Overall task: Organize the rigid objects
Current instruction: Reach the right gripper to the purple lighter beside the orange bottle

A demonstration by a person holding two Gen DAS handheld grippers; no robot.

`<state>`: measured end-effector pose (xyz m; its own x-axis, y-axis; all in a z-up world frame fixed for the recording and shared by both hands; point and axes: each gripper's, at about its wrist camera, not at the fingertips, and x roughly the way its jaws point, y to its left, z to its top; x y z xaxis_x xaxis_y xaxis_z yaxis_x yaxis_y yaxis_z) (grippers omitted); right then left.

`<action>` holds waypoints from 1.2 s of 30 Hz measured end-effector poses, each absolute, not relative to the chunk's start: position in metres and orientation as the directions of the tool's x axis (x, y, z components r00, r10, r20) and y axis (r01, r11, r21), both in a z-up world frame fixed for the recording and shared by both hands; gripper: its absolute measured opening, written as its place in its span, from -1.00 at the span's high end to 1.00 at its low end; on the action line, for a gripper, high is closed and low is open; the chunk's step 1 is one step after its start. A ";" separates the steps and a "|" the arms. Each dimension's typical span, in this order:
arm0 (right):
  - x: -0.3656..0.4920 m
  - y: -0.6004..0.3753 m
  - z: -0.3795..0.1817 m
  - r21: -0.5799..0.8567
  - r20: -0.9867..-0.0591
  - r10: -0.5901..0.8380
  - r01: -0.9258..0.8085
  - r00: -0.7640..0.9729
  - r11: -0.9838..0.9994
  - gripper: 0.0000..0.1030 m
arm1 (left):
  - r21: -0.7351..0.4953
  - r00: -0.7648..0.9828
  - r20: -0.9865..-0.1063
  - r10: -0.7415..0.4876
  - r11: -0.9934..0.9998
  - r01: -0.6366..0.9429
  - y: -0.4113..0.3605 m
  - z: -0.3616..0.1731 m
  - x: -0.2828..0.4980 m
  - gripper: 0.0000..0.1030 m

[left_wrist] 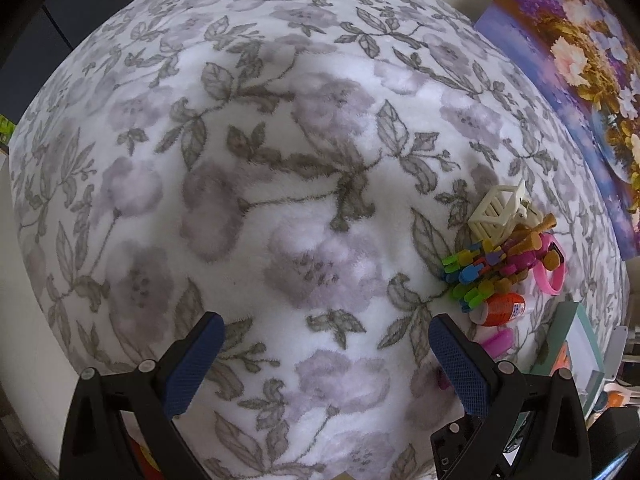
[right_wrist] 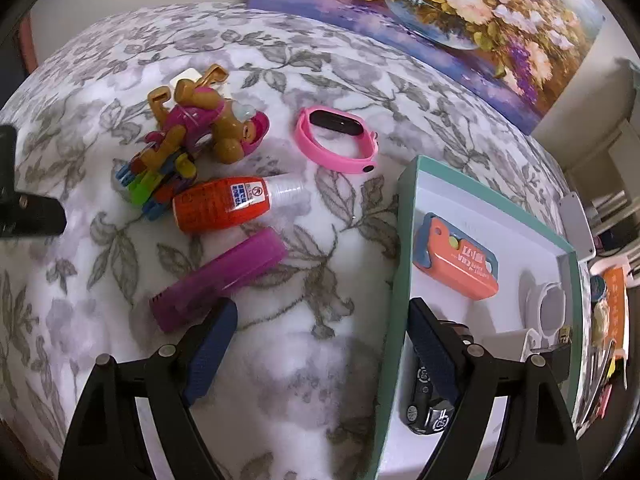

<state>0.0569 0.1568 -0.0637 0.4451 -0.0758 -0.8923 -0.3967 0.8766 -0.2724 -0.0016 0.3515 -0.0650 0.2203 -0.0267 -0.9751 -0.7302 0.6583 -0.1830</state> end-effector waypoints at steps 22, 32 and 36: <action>0.033 0.183 -0.065 -0.357 -0.860 -0.051 -0.528 0.507 0.770 -0.67 | -0.244 0.268 -0.962 -0.055 0.617 -0.748 0.371 -0.052 -0.012 -1.00; 0.050 0.182 -0.064 -0.187 -0.899 0.063 -0.510 0.433 0.840 -0.67 | -0.246 0.263 -0.963 -0.063 0.605 -0.757 0.373 -0.057 -0.016 -1.00; 0.055 0.179 -0.061 -0.088 -0.912 0.144 -0.527 0.384 0.846 -0.67 | -0.253 0.266 -0.962 -0.067 0.595 -0.763 0.376 -0.058 -0.015 -1.00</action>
<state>0.0547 0.1792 -0.0606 0.3844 0.1440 -0.9118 -0.5265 0.8456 -0.0884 -0.0148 0.3755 -0.0579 0.2658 -0.0672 -0.9617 -0.7632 0.5947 -0.2525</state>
